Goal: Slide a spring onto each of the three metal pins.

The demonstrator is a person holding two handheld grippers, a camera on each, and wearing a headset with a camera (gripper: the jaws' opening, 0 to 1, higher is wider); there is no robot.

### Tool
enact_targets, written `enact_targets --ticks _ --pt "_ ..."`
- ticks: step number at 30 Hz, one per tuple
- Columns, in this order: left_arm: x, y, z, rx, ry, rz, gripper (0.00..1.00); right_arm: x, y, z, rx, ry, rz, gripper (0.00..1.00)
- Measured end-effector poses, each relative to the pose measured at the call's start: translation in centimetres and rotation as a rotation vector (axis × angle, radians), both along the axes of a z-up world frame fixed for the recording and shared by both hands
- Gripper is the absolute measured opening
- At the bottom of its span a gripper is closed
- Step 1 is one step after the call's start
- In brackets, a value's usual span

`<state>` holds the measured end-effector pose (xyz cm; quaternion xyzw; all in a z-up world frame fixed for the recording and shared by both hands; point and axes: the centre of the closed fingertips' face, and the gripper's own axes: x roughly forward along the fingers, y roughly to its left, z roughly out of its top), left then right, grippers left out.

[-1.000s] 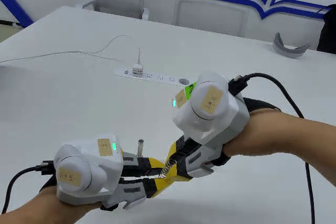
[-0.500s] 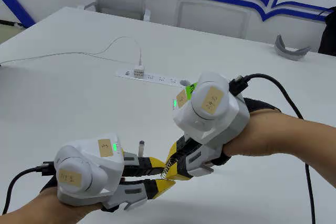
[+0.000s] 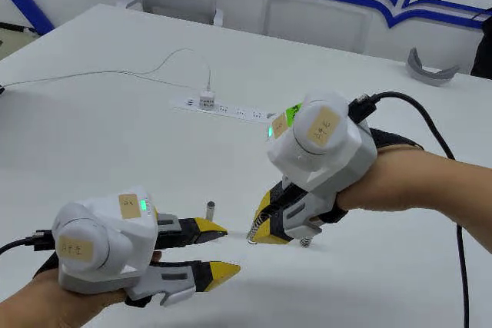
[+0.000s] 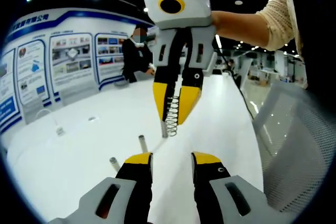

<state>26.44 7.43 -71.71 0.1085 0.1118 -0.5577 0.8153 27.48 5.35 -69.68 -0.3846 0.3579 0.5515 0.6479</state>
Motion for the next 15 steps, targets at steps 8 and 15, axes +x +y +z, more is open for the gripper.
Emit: enact_targets --ticks 8,15 --pt "0.2 1.8 0.0 -0.01 0.016 0.05 0.38 1.8 -0.9 0.2 -0.011 -0.02 -0.04 0.12" --pt "0.5 2.8 0.5 -0.024 0.014 0.088 0.44 3.8 -1.8 -0.6 -0.032 -0.022 -0.083 0.12"
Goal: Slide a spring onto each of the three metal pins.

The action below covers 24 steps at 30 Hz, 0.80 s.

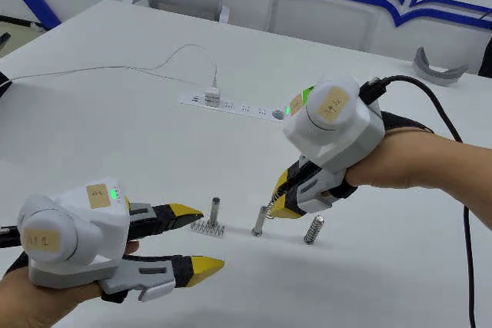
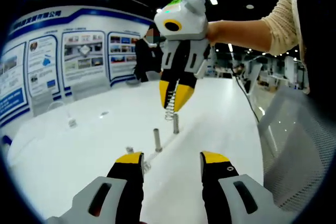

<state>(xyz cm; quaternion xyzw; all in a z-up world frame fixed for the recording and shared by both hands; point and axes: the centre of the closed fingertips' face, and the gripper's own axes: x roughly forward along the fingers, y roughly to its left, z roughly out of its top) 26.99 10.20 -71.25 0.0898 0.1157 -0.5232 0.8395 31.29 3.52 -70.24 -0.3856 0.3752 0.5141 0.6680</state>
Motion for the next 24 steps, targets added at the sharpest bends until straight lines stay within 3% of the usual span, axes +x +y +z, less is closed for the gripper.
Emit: enact_targets --ticks 10,24 --pt "-0.2 0.5 -0.2 0.008 0.0 0.018 0.48 2.0 -0.5 -1.3 -0.025 0.001 -0.028 0.12" --pt "-0.2 1.0 -0.4 0.002 0.02 0.047 0.52 2.8 0.1 -2.8 -0.045 0.026 -0.025 0.13"
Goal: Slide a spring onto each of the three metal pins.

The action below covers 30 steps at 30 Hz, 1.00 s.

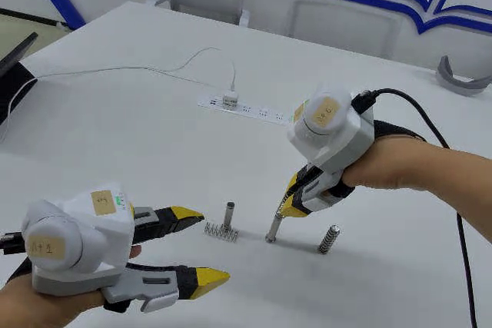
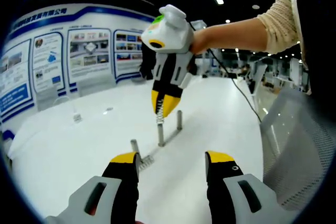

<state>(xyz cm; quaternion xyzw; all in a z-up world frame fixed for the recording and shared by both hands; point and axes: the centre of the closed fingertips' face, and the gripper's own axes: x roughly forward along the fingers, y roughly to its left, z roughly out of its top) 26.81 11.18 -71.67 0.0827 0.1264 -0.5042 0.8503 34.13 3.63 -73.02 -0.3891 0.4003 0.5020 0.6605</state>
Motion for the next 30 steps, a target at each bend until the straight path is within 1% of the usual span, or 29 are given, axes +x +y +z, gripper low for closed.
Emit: enact_targets --ticks 3,6,20,30 --pt "0.0 0.1 -0.1 0.001 0.001 0.003 0.52 0.1 0.1 -0.4 -0.008 0.006 0.003 0.12" --pt "0.1 0.2 -0.1 -0.002 0.004 0.008 0.52 0.2 -0.1 -0.9 -0.032 0.006 0.01 0.13" --pt "0.1 0.4 -0.5 -0.003 0.01 0.014 0.52 0.1 0.1 -3.0 -0.063 0.044 0.01 0.13" --pt "0.1 0.5 -0.7 -0.004 0.013 0.019 0.52 0.1 0.1 -4.6 -0.076 0.061 0.0 0.13"
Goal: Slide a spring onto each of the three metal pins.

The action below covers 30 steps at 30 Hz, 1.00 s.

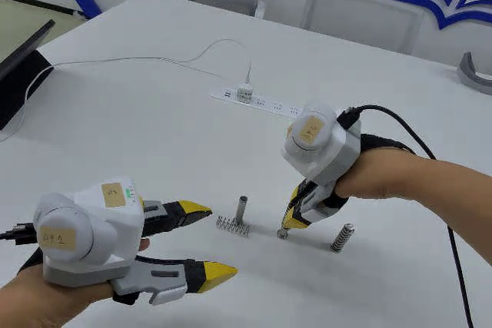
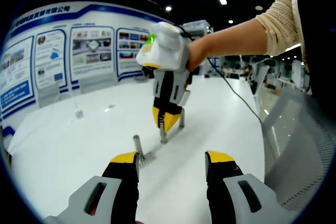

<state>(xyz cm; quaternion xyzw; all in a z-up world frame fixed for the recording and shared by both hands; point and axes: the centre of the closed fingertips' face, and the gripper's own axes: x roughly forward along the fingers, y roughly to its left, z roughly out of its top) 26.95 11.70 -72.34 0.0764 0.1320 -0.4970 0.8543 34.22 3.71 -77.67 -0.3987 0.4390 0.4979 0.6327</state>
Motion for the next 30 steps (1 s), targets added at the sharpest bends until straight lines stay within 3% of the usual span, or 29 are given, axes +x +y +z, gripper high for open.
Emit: enact_targets --ticks 19,25,30 --pt "0.0 0.2 -0.3 0.003 0.011 0.005 0.52 0.2 -0.2 -1.8 0.0 0.023 -0.041 0.13" --pt "0.0 0.1 -0.3 0.007 0.011 0.005 0.52 0.1 -0.2 -1.7 0.005 0.02 -0.036 0.17" --pt "0.0 0.0 -0.3 0.008 0.01 0.003 0.52 0.0 -0.4 -0.7 0.02 0.008 -0.042 0.19"
